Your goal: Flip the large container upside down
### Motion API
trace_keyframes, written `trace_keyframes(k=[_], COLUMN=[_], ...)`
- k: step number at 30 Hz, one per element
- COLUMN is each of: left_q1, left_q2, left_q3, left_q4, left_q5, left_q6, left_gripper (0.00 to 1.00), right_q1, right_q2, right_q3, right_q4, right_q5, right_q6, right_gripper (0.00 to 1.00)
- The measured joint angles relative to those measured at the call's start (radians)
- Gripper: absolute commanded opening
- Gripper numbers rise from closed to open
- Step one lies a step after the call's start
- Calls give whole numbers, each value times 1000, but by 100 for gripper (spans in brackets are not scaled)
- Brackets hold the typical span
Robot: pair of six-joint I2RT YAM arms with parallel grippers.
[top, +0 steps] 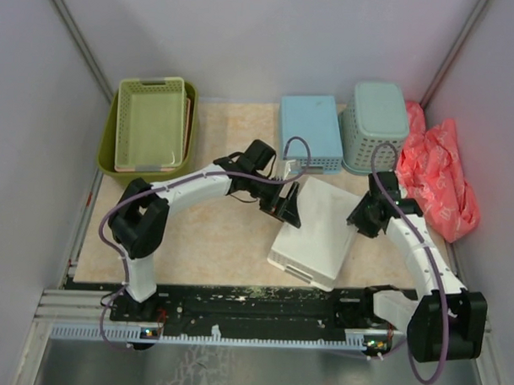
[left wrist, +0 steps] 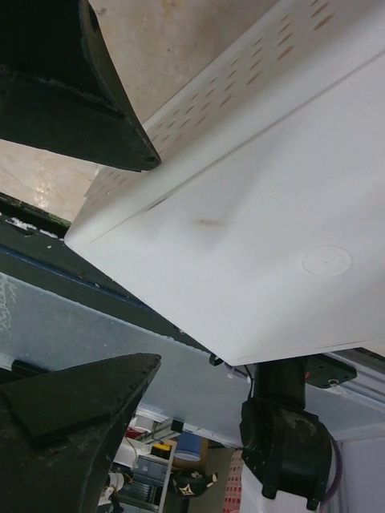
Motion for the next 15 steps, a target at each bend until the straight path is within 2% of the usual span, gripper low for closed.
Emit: trace_keyframes(k=[6, 11, 15], left_q1=[-2, -3, 3], left_q2=[97, 127, 125], left_q3=[109, 149, 154], left_q4=[-3, 23, 27], left_q5=[60, 119, 134], left_q6=[3, -21, -32], left_gripper=[99, 99, 100], right_q1=[-32, -34, -34], right_q2=[60, 45, -47], right_q3=[64, 175, 207], right_q4=[0, -24, -11], right_q5=[81, 111, 45], right_q6=[-19, -61, -121], right_gripper=[68, 71, 70])
